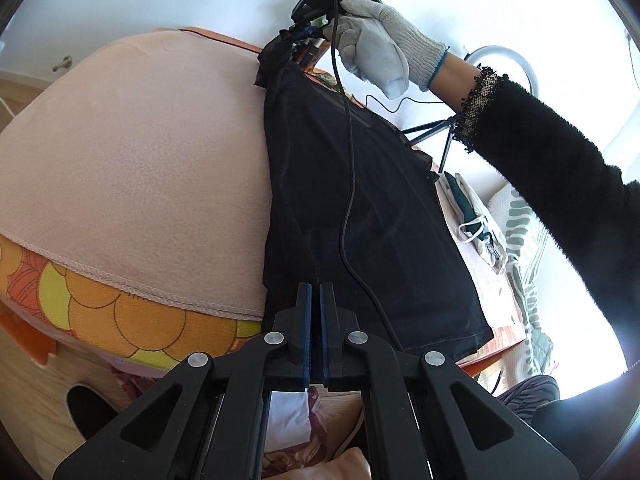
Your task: Fold small clothes
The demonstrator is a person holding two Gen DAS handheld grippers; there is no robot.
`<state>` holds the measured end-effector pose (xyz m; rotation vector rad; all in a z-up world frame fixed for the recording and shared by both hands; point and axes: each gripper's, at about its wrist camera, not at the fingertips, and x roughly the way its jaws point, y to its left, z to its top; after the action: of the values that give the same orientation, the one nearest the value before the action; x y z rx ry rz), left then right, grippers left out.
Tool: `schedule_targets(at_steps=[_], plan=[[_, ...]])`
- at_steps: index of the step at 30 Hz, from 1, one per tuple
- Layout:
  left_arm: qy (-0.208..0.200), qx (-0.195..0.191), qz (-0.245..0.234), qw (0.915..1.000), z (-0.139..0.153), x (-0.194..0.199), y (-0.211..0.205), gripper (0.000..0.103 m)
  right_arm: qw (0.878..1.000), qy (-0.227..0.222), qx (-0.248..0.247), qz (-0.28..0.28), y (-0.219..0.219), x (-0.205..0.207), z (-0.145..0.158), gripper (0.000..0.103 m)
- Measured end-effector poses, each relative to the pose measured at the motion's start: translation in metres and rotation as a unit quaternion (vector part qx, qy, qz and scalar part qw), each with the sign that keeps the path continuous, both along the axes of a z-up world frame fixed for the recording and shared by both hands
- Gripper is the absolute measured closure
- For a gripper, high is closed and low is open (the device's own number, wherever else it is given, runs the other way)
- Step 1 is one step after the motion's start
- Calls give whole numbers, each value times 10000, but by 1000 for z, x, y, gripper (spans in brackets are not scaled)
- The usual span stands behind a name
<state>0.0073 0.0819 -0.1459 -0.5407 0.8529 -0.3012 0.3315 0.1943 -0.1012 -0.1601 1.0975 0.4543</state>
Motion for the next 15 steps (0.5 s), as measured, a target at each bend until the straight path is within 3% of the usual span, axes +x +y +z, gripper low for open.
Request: schedule_targets(at_steps=[8,15], plan=[[-27,-59,-504,9987,5,6,-30,101,9990,-168,101,-402,-71,0,16,99],[51,126,-864,9962,1,13,-59,101,9962,-221,-183,-824,-121,6,-3,99]])
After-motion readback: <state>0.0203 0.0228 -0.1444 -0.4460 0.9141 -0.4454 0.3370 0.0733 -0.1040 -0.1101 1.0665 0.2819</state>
